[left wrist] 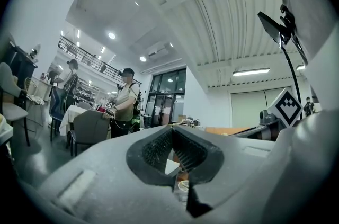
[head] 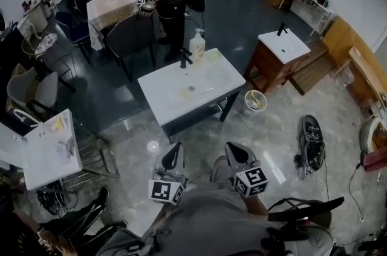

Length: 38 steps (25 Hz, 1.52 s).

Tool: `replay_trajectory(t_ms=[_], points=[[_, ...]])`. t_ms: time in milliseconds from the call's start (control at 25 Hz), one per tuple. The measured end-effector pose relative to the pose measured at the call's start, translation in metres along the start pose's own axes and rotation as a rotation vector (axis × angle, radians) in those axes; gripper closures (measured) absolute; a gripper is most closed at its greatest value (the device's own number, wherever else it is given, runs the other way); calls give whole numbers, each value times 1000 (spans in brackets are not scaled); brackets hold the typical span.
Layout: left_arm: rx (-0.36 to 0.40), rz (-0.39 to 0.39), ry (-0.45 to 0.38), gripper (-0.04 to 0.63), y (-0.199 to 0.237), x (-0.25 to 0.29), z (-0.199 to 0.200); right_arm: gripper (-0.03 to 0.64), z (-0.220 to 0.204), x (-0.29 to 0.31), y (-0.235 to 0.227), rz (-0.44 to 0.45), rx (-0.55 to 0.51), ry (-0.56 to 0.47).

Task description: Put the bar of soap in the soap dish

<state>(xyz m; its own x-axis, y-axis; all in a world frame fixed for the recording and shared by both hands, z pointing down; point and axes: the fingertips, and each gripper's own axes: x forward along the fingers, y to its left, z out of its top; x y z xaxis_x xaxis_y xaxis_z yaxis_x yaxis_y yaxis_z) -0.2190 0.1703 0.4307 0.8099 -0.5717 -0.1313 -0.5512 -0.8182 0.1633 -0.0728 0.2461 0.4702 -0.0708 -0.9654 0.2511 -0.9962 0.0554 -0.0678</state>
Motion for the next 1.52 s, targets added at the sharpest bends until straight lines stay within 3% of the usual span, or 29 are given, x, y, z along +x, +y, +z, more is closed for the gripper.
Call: replay_trajectory(t_ms=[160,600,1040,1520], points=[[-11,25,-14,603,7,1,1,615,9,17,-1,29,-16,-13],[-3,197,-56,603,68,22,2,615,28,111,14,239,-58,-36],[25,336,-55,603,117,124,-6,615,56,230,-57,379,-43,-44],[-44,482,-29,603,154,246,-26,615,70,336,-145,561,-22,16]])
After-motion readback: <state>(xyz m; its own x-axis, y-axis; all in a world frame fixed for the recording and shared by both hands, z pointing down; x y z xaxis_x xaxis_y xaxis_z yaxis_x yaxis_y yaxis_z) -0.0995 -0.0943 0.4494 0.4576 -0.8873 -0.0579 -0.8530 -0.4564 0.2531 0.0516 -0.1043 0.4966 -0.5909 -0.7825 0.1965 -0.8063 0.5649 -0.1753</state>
